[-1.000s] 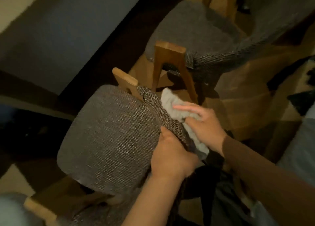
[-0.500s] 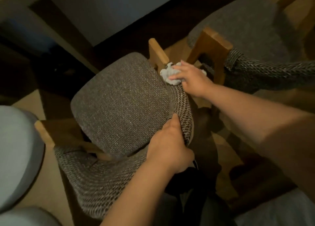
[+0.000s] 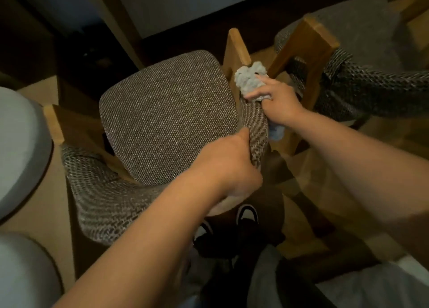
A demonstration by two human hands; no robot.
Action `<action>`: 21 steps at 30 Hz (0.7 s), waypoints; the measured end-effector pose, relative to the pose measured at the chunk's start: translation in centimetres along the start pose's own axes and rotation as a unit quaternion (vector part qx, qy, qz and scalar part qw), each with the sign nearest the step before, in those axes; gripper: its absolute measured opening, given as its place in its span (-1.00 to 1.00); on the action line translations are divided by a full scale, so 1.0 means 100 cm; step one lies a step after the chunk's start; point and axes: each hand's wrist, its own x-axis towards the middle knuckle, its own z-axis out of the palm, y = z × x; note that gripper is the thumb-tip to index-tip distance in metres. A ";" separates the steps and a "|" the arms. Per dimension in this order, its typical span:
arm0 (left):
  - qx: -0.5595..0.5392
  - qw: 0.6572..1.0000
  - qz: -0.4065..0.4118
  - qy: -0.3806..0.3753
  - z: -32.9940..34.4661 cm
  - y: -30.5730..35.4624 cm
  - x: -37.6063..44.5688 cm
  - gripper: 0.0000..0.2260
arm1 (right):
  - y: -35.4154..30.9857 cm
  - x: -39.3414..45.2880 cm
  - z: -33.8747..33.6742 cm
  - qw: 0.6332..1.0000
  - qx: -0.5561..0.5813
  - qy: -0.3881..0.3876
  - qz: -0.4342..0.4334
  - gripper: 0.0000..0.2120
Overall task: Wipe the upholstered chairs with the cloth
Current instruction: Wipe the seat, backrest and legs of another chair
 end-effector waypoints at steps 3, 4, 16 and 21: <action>0.001 0.997 0.025 0.071 0.002 0.001 -0.001 -0.56 | 0.010 -0.013 0.007 0.992 0.122 0.031 0.023 -0.51; 0.013 0.994 0.042 0.104 0.006 0.000 -0.002 -0.71 | 0.014 -0.022 0.012 0.984 0.170 0.043 0.024 -0.49; 0.321 0.844 0.054 0.425 0.156 -0.011 -0.035 -0.28 | 0.064 -0.204 0.057 0.907 0.394 -0.026 0.146 -0.41; 0.100 0.972 0.034 0.212 0.193 -0.050 -0.051 -0.24 | 0.100 -0.207 0.032 0.865 0.428 0.059 0.255 -0.63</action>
